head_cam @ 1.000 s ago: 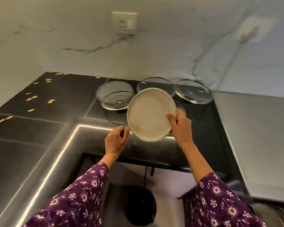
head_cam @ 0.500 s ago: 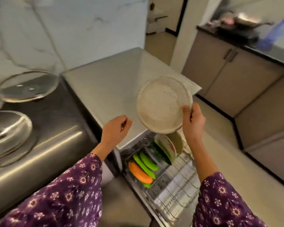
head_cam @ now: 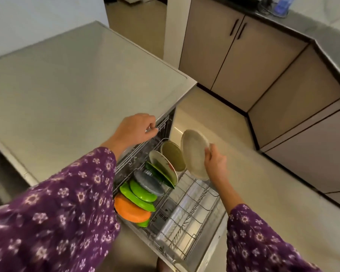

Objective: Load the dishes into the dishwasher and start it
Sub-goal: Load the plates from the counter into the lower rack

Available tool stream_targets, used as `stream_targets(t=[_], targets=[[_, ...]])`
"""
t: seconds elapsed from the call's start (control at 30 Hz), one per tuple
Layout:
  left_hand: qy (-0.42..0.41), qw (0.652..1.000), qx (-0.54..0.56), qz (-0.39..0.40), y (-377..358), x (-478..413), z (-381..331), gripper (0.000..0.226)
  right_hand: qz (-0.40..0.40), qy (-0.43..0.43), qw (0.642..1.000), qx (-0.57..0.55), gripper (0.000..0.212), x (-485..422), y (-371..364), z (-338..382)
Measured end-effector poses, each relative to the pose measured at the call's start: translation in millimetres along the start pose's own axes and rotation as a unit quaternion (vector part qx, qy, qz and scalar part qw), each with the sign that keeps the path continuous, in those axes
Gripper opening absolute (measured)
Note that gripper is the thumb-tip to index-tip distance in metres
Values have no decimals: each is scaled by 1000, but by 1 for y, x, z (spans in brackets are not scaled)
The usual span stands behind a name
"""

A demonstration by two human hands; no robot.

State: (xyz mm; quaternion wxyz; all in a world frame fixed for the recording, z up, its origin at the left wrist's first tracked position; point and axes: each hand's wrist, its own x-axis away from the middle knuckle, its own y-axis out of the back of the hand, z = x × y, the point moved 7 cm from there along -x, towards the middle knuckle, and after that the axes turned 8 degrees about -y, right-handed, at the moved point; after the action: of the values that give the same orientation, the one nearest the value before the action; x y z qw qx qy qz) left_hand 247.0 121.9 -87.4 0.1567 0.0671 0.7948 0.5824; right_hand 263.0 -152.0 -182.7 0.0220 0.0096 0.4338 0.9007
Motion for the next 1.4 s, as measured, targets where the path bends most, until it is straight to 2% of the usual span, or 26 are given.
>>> stream_targets(t=[0.23,0.37,0.53,0.7,0.87,1.13,1.3,1.4], targets=[[-29,998,42,35,-32,-77,10,17,131,30,984,119,22,-52,-100,-34],[1,995,89,-39,-36,-87,22,25,187,35,973,132,20,-78,-151,-52],[-9,998,66,-22,-42,-88,26,29,248,56,952,170,29,-104,-213,-65],[-3,998,55,-19,-44,-89,29,32,280,88,942,161,28,-119,-265,-70],[1,999,43,-21,-44,-90,30,33,308,76,935,160,34,-124,-301,-84],[0,999,38,-34,-45,-91,31,35,315,32,934,166,30,-127,-333,-113],[-7,998,45,-37,-45,-90,31,35,357,-3,919,165,29,-124,-350,-125],[-2,998,53,-32,-45,-90,32,34,345,-24,926,153,29,-125,-345,-118]])
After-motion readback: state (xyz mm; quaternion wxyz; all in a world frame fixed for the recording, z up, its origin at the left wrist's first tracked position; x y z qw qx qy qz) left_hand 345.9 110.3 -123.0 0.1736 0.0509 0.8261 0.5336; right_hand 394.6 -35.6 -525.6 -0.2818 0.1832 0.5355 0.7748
